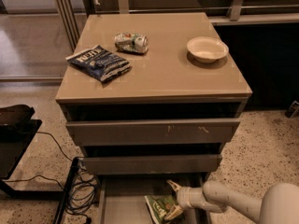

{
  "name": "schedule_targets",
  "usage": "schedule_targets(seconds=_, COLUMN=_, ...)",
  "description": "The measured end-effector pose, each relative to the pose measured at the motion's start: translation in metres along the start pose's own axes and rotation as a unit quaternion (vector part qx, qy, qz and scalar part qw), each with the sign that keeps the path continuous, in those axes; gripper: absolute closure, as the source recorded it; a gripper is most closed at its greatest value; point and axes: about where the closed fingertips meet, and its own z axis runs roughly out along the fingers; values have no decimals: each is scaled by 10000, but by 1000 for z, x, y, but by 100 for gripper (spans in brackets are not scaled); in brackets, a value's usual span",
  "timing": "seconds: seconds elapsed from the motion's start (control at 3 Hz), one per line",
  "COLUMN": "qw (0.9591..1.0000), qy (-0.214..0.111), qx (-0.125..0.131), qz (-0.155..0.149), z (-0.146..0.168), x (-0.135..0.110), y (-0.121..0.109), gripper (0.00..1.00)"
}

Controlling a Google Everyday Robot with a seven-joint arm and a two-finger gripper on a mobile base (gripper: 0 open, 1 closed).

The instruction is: Place green jalapeno chip bag into bottom drawer

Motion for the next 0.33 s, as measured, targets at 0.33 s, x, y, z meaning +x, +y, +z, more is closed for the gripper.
schedule_targets(seconds=0.33, qw=10000, qy=0, qx=0, qz=0, z=0, x=0, y=0, gripper=0)
